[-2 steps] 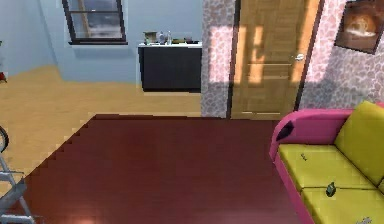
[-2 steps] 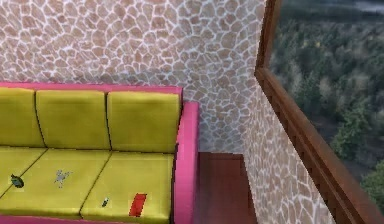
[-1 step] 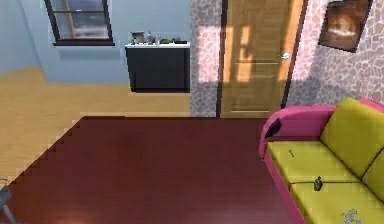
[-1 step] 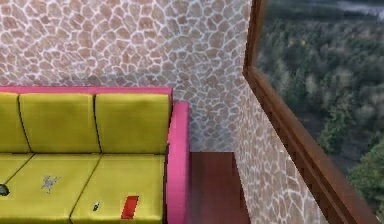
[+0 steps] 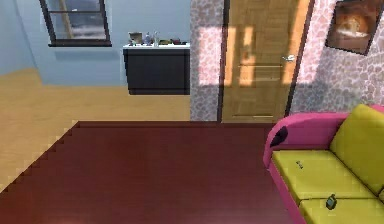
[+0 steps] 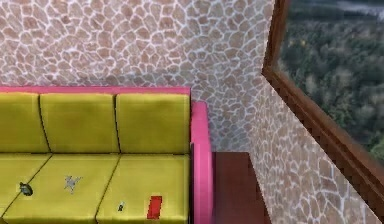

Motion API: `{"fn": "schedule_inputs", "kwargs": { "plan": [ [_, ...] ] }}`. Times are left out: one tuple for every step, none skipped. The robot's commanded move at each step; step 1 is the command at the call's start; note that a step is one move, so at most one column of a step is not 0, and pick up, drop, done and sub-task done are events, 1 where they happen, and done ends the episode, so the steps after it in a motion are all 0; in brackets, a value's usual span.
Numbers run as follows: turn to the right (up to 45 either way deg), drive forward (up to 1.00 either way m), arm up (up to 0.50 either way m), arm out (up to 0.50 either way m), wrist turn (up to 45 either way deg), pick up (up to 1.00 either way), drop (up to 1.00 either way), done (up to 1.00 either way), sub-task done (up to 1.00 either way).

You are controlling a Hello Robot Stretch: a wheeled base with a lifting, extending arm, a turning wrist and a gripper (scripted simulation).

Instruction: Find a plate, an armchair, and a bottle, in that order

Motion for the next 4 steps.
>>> {"fn": "schedule_inputs", "kwargs": {
  "plan": [
    [-42.0,0.00,0.00,0.00,0.0,0.00,0.00,0.00,0.00],
    [0.0,0.20,0.00,0.00,0.0,0.00,0.00,0.00,0.00],
    [-45.0,0.00,0.00,0.00,0.0,0.00,0.00,0.00,0.00],
    [-45.0,0.00,0.00,0.00,0.0,0.00,0.00,0.00,0.00]
  ]
}}
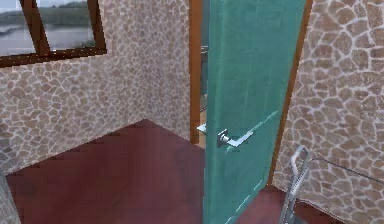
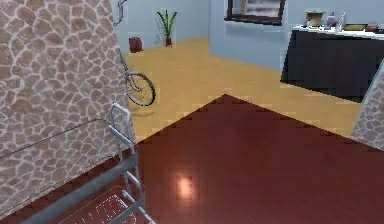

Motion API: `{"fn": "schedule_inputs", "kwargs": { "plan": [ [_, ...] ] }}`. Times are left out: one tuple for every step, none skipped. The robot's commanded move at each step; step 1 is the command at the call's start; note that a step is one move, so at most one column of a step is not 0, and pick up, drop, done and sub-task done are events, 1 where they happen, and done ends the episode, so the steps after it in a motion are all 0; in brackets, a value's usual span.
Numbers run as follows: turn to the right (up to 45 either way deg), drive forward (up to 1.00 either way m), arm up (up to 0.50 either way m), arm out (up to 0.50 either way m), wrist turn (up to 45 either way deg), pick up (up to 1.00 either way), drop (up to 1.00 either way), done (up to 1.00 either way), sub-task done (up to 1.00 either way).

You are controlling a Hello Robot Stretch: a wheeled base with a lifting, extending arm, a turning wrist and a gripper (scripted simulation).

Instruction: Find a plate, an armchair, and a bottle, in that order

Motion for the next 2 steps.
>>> {"fn": "schedule_inputs", "kwargs": {
  "plan": [
    [-15.0,0.00,0.00,0.00,0.0,0.00,0.00,0.00,0.00],
    [0.0,0.85,0.00,0.00,0.0,0.00,0.00,0.00,0.00]
  ]
}}
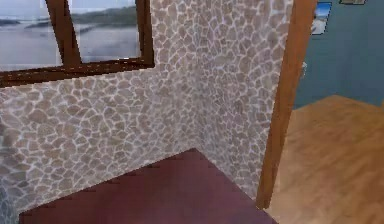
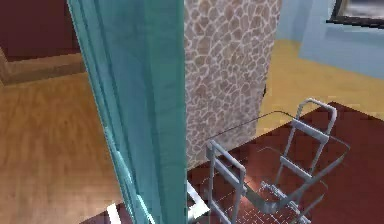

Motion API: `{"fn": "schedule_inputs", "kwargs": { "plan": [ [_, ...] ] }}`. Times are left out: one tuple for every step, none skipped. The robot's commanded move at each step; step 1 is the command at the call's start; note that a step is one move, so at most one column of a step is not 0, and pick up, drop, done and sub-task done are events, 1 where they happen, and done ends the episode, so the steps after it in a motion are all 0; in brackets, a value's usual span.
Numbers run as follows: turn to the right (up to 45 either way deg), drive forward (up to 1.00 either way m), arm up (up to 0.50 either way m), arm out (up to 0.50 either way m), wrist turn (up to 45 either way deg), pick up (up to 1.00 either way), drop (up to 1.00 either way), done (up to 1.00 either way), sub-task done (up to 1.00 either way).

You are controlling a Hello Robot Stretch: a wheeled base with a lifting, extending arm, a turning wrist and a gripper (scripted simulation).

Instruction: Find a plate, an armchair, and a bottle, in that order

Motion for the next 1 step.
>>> {"fn": "schedule_inputs", "kwargs": {
  "plan": [
    [-30.0,0.00,0.00,0.00,0.0,0.00,0.00,0.00,0.00]
  ]
}}
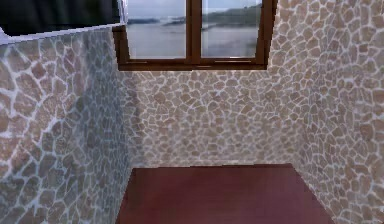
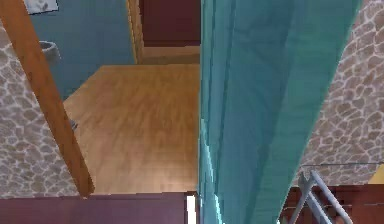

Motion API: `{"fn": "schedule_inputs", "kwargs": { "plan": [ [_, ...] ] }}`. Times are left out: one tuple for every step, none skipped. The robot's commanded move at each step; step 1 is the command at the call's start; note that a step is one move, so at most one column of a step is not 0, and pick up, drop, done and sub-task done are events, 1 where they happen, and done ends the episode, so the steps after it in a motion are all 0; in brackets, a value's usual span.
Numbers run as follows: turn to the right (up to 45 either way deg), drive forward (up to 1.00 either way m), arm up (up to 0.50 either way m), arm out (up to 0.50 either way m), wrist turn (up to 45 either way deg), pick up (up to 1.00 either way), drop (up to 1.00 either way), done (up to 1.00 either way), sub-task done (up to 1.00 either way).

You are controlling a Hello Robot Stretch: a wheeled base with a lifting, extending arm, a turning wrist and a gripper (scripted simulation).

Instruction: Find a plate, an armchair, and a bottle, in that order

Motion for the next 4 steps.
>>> {"fn": "schedule_inputs", "kwargs": {
  "plan": [
    [0.0,0.30,0.00,0.00,0.0,0.00,0.00,0.00,0.00],
    [45.0,0.00,0.00,0.00,0.0,0.00,0.00,0.00,0.00],
    [45.0,0.00,0.00,0.00,0.0,0.00,0.00,0.00,0.00],
    [0.0,0.50,0.00,0.00,0.0,0.00,0.00,0.00,0.00]
  ]
}}
